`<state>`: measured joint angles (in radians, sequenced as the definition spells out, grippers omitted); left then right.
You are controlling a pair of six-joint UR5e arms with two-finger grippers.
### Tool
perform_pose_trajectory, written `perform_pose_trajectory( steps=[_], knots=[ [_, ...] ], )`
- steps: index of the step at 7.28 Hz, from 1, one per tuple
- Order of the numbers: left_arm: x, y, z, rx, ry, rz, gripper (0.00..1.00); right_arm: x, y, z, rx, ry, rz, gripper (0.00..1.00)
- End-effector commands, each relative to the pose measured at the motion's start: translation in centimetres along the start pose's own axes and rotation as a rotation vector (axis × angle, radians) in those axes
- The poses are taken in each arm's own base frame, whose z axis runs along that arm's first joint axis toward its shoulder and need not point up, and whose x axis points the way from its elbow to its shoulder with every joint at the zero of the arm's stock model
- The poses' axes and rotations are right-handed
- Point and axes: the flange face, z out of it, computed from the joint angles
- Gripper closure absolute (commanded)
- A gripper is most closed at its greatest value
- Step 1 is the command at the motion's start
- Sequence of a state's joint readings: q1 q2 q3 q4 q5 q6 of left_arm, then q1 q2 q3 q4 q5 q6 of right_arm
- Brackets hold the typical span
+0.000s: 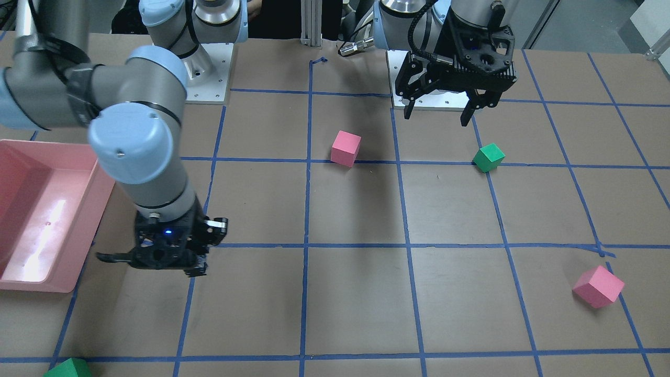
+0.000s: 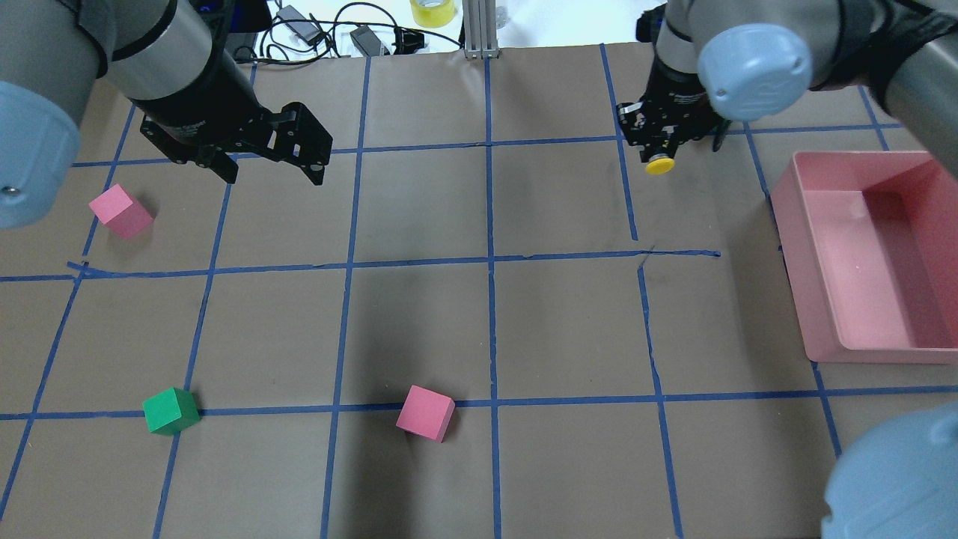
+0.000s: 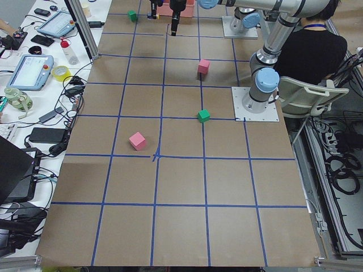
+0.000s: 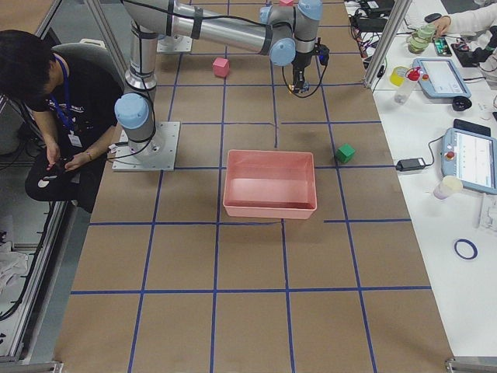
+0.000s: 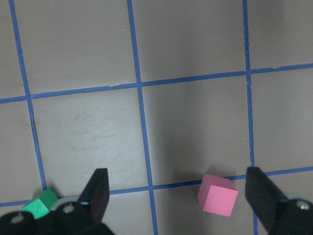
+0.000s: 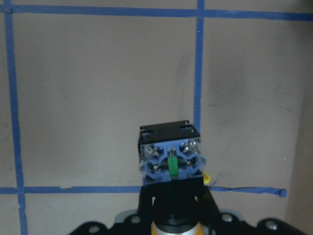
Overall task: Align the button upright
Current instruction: 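Lift the switch out of the tray and carry it toward the table center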
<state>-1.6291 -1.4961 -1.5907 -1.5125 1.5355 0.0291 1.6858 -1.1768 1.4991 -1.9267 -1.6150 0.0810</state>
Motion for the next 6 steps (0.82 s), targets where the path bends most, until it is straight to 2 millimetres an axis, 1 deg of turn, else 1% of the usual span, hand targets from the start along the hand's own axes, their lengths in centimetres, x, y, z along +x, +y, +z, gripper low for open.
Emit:
perform_pose_trajectory(
  steps=[1, 2, 3, 4, 5, 6],
  knots=[
    [0.0, 0.0, 0.0, 0.001, 0.0, 0.0, 0.0, -9.2, 0.8, 4.5, 0.021, -0.015, -0.023, 1.0],
    [0.0, 0.0, 0.0, 0.001, 0.0, 0.0, 0.0, -11.2, 0.7, 6.2, 0.048, -0.022, -0.042, 1.0],
    [0.0, 0.0, 0.0, 0.001, 0.0, 0.0, 0.0, -11.7, 0.8, 6.4, 0.047, -0.023, -0.039, 1.0],
    [0.0, 0.0, 0.0, 0.001, 0.0, 0.0, 0.0, -11.9, 0.8, 7.0, 0.039, -0.025, -0.033, 1.0],
    [0.0, 0.0, 0.0, 0.001, 0.0, 0.0, 0.0, -14.7, 1.6, 8.4, 0.03, -0.046, -0.069, 1.0],
    [0.0, 0.0, 0.0, 0.001, 0.0, 0.0, 0.0, -16.3, 2.0, 9.2, 0.035, -0.051, -0.063, 1.0]
  ],
)
